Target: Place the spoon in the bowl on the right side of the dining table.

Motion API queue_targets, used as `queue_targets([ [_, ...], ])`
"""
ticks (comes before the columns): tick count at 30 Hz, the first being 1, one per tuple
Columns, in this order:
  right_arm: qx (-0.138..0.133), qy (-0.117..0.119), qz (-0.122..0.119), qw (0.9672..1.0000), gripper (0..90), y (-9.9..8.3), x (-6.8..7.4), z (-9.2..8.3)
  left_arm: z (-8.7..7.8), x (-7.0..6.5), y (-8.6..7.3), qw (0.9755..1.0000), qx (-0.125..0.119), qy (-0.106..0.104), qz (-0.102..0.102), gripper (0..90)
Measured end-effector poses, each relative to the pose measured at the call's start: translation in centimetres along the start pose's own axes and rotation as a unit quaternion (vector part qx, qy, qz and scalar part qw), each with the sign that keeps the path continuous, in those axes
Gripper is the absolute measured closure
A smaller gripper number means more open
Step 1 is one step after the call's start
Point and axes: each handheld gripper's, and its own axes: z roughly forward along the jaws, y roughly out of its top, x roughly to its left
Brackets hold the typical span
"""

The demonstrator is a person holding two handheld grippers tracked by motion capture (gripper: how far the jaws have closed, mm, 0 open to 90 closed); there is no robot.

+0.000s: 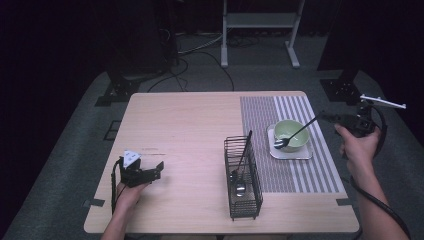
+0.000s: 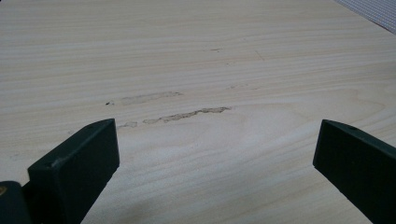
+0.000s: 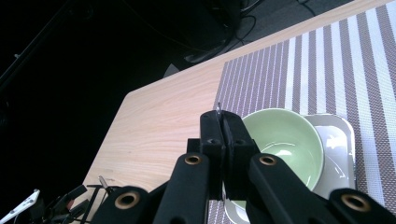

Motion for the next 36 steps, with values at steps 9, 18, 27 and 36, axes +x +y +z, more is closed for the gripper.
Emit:
queue_targets([
  [9, -0.007, -0.013, 0.002, 0.9999, 88.1, 0.3, -0.4, 0.0, 0.0, 0.0, 0.0, 1.0000, 0.000, 0.000, 0.000, 0.0],
  [18, -0.014, -0.015, 0.007, 0.9998, 88.1, 0.4, -0.7, 0.5, 0.0, 0.0, 0.0, 1.0000, 0.000, 0.000, 0.000, 0.0],
  [27, -0.023, -0.023, 0.014, 0.9994, 88.1, 0.7, -1.2, 0.7, 0.0, 0.0, 0.0, 1.0000, 0.000, -0.001, 0.000, 0.0],
  [36, -0.030, -0.033, 0.020, 0.9988, 88.0, 0.9, -1.7, 0.6, 0.0, 0.0, 0.0, 1.0000, 0.000, -0.001, -0.001, 0.0],
])
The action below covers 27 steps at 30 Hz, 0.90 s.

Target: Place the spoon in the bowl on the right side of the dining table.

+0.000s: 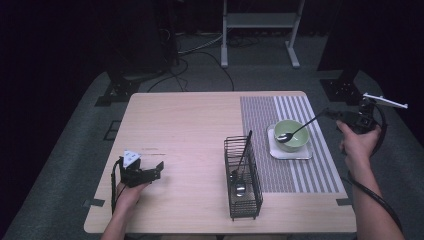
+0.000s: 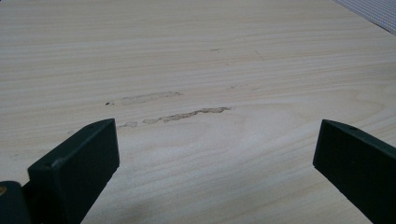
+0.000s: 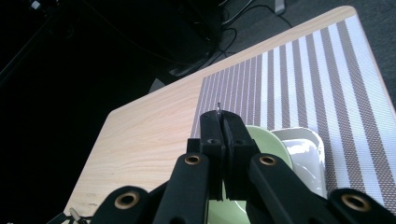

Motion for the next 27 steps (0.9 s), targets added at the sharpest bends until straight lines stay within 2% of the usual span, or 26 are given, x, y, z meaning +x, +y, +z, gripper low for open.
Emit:
queue_targets([
  [27, -0.021, -0.031, 0.011, 0.9992, 88.0, 0.1, -1.5, 0.4, 0.0, 0.0, 0.0, 1.0000, 0.000, 0.001, 0.001, 0.0],
])
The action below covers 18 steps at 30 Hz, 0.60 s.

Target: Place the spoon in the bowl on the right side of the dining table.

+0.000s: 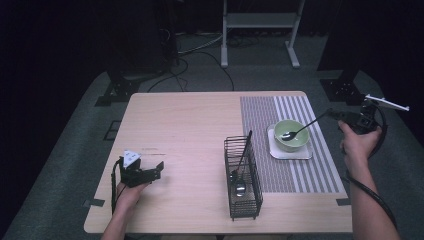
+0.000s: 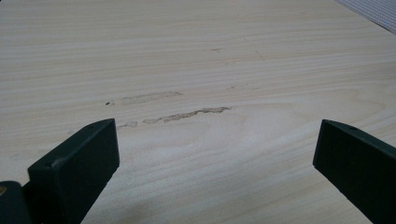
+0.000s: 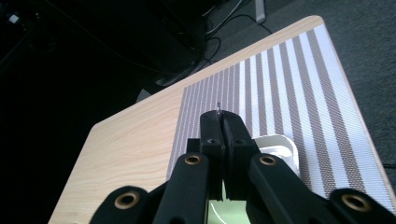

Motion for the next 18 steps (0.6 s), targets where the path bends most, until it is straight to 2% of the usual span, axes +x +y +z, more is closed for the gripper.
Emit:
queue_targets([
  [18, -0.003, -0.008, 0.000, 1.0000, 88.0, -0.06, -0.39, 0.68, 0.00, 0.02, 0.01, 1.0000, 0.000, 0.000, -0.001, 0.0],
])
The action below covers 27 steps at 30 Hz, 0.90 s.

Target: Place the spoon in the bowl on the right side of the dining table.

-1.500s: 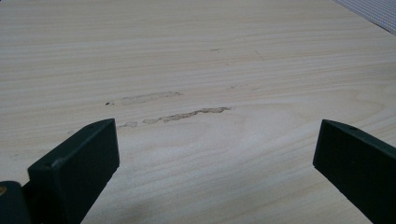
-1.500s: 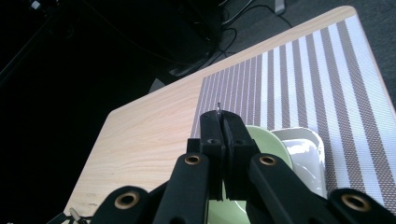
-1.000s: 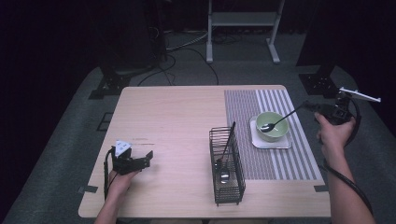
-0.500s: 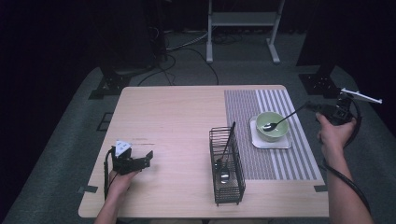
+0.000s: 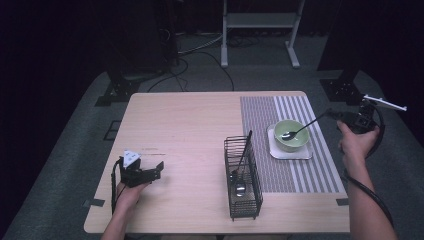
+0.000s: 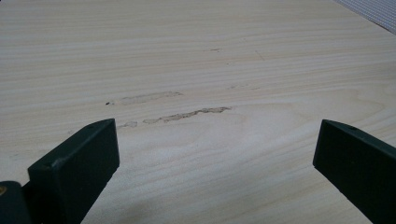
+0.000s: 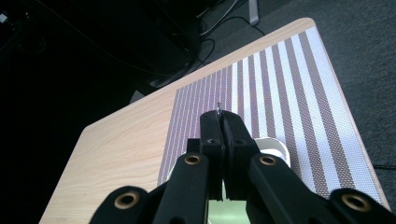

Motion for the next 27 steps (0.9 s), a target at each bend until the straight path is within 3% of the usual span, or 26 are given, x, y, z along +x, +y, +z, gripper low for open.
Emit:
queue_targets([
  [27, 0.012, -0.010, -0.002, 0.9999, 87.9, 0.2, -0.5, 1.8, 0.0, 0.0, 0.0, 1.0000, -0.002, -0.001, 0.001, 0.0],
])
